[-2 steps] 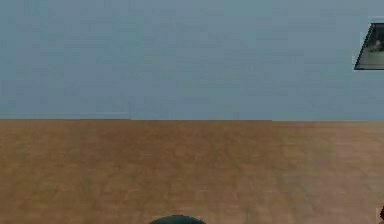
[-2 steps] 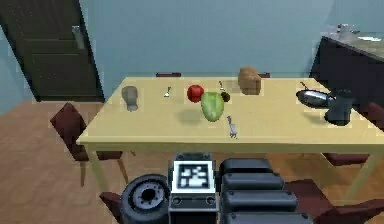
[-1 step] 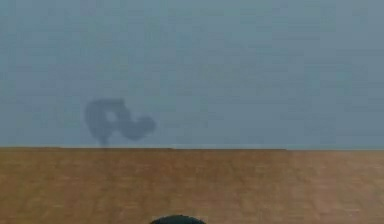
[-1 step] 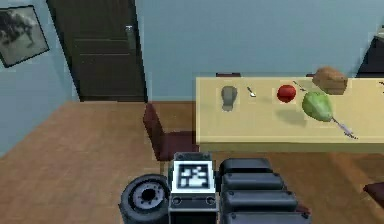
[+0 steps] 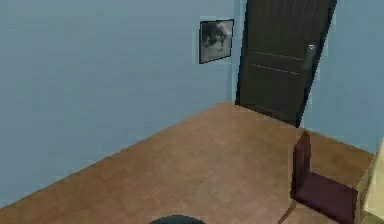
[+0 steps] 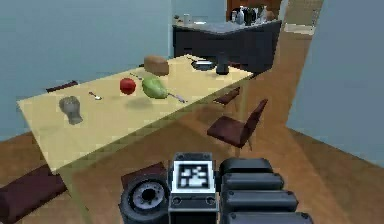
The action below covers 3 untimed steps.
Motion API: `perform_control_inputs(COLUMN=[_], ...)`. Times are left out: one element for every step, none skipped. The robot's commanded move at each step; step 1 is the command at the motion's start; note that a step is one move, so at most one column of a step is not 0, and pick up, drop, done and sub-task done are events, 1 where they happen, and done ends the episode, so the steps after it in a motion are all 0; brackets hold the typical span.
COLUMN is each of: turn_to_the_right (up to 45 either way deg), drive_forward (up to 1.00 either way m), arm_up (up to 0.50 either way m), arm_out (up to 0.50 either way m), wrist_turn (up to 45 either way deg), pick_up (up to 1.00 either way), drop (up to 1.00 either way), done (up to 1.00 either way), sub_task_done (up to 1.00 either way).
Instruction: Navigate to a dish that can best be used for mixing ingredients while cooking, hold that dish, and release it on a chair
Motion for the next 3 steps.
perform_control_inputs(turn_to_the_right=[0.0,0.0,36.0], drive_forward=[1.0,0.15,0.0], arm_up=[0.0,0.0,0.0], arm_out=[0.0,0.0,0.0], wrist_turn=[0.0,0.0,0.0], pick_up=[0.0,0.0,0.0], drop=[0.0,0.0,0.0], done=[0.0,0.0,0.0], sub_task_done=[0.0,0.0,0.0])
